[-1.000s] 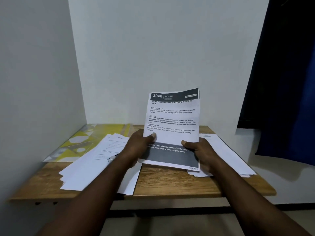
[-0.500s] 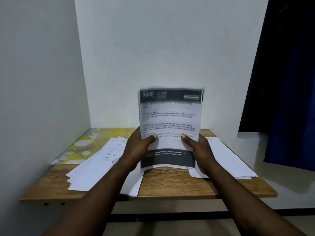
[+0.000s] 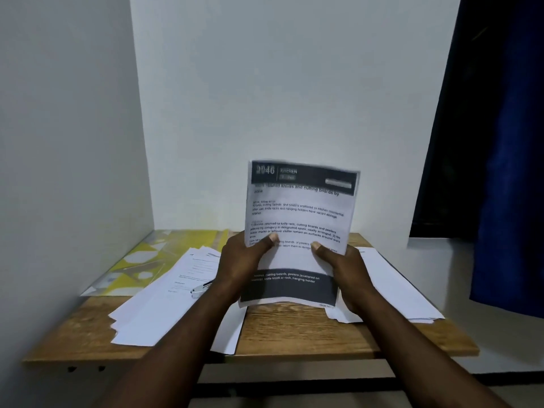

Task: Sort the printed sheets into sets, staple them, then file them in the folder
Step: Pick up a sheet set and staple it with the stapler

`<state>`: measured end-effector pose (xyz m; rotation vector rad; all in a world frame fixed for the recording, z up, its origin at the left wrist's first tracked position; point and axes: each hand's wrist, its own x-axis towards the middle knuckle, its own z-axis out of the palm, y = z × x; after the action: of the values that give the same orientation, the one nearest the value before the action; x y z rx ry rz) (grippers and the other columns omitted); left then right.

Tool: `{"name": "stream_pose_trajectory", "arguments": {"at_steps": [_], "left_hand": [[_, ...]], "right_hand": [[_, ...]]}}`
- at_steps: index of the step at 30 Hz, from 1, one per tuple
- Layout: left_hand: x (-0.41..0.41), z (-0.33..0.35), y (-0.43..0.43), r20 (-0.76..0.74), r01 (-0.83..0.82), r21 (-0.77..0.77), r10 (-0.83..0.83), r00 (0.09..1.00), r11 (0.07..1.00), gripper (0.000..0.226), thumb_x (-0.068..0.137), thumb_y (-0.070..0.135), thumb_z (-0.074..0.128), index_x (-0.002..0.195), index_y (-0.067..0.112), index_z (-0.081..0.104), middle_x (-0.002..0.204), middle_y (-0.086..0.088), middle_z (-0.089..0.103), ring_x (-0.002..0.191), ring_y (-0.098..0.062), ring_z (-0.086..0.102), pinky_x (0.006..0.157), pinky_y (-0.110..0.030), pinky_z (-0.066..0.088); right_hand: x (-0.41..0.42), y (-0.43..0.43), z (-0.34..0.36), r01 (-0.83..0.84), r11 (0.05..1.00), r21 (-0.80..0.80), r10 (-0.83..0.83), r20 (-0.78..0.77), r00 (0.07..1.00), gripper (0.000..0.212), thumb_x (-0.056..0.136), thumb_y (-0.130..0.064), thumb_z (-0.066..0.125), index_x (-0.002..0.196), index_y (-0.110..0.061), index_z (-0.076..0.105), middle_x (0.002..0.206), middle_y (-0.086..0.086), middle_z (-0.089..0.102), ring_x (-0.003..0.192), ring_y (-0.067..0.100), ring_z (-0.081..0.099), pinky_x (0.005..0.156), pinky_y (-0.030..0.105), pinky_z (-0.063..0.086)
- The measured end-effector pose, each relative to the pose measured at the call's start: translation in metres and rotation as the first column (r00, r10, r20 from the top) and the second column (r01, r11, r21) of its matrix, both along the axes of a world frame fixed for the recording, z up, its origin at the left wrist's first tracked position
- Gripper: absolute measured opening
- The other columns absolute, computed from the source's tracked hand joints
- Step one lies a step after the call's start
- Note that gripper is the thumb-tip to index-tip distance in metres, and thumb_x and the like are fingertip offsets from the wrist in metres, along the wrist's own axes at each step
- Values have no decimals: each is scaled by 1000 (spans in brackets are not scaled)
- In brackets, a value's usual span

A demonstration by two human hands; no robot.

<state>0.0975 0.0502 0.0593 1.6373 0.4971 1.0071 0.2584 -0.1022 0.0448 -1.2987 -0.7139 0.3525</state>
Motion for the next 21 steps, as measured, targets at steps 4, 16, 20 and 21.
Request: {"name": "stream_pose_trajectory", "arguments": {"at_steps": [4, 16, 20, 21], "left_hand": [[-3, -1, 0, 60, 92, -105, -86, 995, 990, 29, 92, 41, 78, 112, 21, 77, 103, 3, 82, 92, -20, 79, 89, -44, 62], [4, -2, -1, 77, 100, -174, -87, 993, 980, 32, 96, 42, 73, 115, 17, 74, 102, -3, 82, 94, -27, 79, 94, -53, 61], [4, 0, -2, 46, 98, -172, -92, 995, 980, 36, 97, 46, 70, 118, 16, 72, 103, -3, 82, 94, -26, 79, 95, -54, 60], [4, 0, -2, 37, 95, -169, -90, 995, 981, 37, 97, 47, 70, 118, 16, 72, 103, -2, 82, 94, -26, 79, 96, -55, 60]], "right_hand": [[0, -6, 1, -27, 1000, 8, 27, 37, 999, 22, 99, -27, 73, 116, -15, 78, 109, 3, 81, 103, 26, 78, 96, 48, 61], [1, 6, 13, 2, 1000, -21, -2, 6, 1000, 19, 98, -32, 75, 109, -17, 78, 101, 1, 82, 94, 25, 80, 97, 54, 60], [0, 4, 14, -41, 999, -4, 41, -30, 999, 19, 98, -28, 74, 112, -15, 78, 105, 4, 82, 97, 27, 79, 98, 53, 60], [0, 4, 14, -48, 999, -9, 48, -25, 999, 19, 98, -26, 75, 113, -15, 78, 106, 4, 82, 98, 28, 79, 99, 53, 59]]}}
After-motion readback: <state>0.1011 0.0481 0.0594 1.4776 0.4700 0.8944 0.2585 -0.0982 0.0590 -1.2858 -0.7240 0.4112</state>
